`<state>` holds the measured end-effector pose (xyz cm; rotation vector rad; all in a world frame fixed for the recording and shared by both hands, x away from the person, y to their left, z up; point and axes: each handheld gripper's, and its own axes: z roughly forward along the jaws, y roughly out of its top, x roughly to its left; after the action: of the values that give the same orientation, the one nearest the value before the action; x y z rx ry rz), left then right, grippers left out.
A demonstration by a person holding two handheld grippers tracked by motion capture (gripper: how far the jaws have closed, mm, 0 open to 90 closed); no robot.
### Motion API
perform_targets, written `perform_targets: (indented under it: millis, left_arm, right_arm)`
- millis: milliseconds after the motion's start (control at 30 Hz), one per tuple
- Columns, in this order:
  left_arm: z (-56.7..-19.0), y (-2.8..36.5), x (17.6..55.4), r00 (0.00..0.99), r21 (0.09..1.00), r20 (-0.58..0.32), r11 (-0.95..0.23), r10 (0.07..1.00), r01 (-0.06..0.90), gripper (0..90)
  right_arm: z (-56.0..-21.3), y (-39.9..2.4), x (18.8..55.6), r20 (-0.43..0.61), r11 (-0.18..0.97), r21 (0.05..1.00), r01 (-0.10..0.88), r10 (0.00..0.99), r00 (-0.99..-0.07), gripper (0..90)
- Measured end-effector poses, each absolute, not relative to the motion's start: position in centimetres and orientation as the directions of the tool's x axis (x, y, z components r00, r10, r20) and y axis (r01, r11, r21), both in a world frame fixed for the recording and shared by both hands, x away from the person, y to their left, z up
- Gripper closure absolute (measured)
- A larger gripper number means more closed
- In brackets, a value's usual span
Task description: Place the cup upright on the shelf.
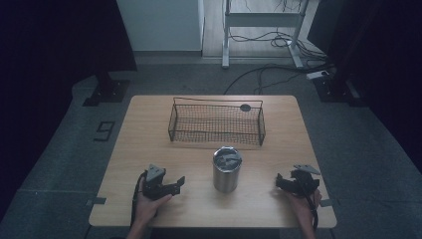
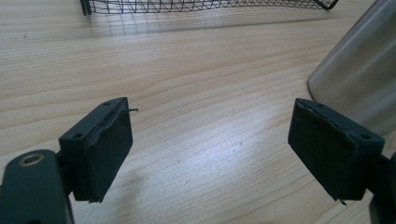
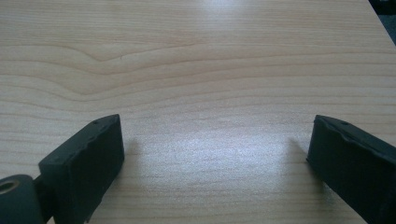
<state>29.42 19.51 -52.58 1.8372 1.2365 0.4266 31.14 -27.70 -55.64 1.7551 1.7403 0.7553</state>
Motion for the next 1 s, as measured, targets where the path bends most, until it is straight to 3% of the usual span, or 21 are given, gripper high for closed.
perform_targets:
  millis: [400, 833, 1000]
  left_arm:
    - [-49.8, 17.8, 28.8, 0.477, 0.832, -0.162, -0.141, 0.864, 0.537, 10.1]
    - [-48.2, 15.2, 28.4, 0.577, 0.853, -0.163, -0.18, 0.8, 0.49, 9.7]
    - [-47.5, 14.2, 28.3, 0.596, 0.86, -0.171, -0.177, 0.784, 0.479, 5.4]
  right_arm:
    - [-55.6, -27.7, 31.4, 0.011, 0.009, 0.724, 0.69, 1.0, -0.024, 4.0]
    - [-55.6, -27.6, 31.3, 0.011, 0.007, 0.724, 0.69, 1.0, -0.021, 4.5]
    - [-55.6, -27.6, 31.3, 0.011, 0.005, 0.723, 0.69, 1.0, -0.018, 4.7]
